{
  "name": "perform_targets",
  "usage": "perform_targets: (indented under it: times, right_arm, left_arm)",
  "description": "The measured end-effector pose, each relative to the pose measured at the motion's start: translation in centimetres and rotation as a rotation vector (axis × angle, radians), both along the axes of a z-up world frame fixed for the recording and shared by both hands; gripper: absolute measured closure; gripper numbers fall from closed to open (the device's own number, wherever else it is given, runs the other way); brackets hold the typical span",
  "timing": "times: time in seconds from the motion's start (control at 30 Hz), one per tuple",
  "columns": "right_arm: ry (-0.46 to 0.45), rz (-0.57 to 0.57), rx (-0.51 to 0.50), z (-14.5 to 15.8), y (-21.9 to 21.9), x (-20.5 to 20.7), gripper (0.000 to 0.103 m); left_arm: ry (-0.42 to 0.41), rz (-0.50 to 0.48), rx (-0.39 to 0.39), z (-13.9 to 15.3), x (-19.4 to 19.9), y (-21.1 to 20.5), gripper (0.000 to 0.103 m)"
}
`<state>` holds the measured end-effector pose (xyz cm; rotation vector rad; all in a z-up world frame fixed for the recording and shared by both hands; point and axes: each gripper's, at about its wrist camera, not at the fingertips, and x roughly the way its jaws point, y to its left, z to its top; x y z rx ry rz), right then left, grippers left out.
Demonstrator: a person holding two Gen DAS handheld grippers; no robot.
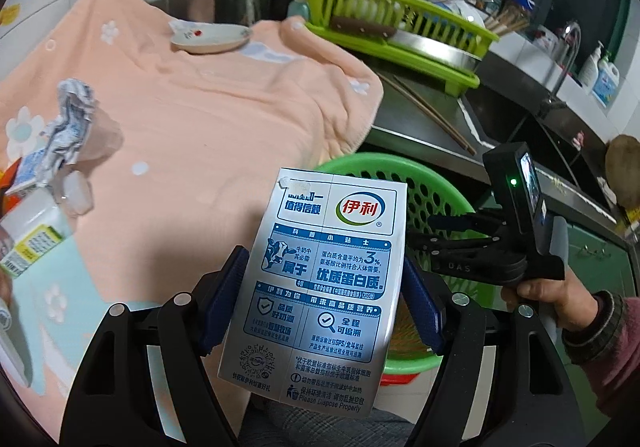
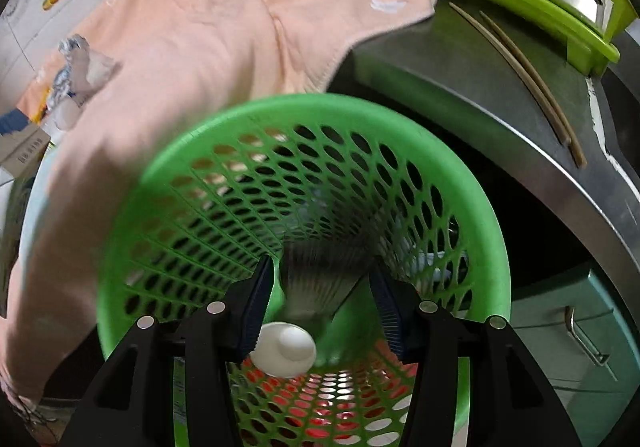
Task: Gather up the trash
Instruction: 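Carry the black box over the green basket and release it with the right tool, then drop the Yili milk carton into the green basket with the left tool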
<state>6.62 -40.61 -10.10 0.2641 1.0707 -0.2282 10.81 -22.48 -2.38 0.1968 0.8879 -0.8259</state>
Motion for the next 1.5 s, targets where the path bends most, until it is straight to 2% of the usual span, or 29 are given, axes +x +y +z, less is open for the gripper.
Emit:
perform_targets:
  times: [0.17,0.33,0.57,0.7,0.97,1.1,1.5]
  right_arm:
    - [-0.018,-0.006,-0.011,0.4,-0.3,-1.0,0.048]
    - [-0.065,-0.003,-0.017,2.0,-0.6,-2.3,0.043]
    - [-0.132,0.022,-0.090,4.4,-0.1,-4.5,0.032]
    - [-0.156,0.020,-0.087,5.1,-0.2,-5.6,0.028]
    - [-0.172,-0.004,-0.061,5.0,-1.0,-6.9,0.026]
    - [-0.177,-0.019,-0.049,5.0,-1.3,-7.3,0.026]
    - [-0.196,-0.006,-0.044,5.8,-0.5,-7.4,0.025]
  left_arm:
    - [0.028,-0.014,0.005,-0.9,0.0,-1.4,0.030]
    - [0.044,-0.035,0.016,-1.8,-0.2,-3.1,0.030]
    - [0.069,-0.047,0.044,-3.3,-0.1,-5.5,0.030]
    - [0.087,-0.051,0.063,-4.1,0.0,-6.6,0.030]
    - [0.132,-0.060,0.117,-6.7,-0.2,-8.4,0.029]
    - [0.144,-0.063,0.121,-7.3,-0.3,-8.6,0.029]
    - [0.145,-0.053,0.073,-6.4,-0.5,-7.2,0.025]
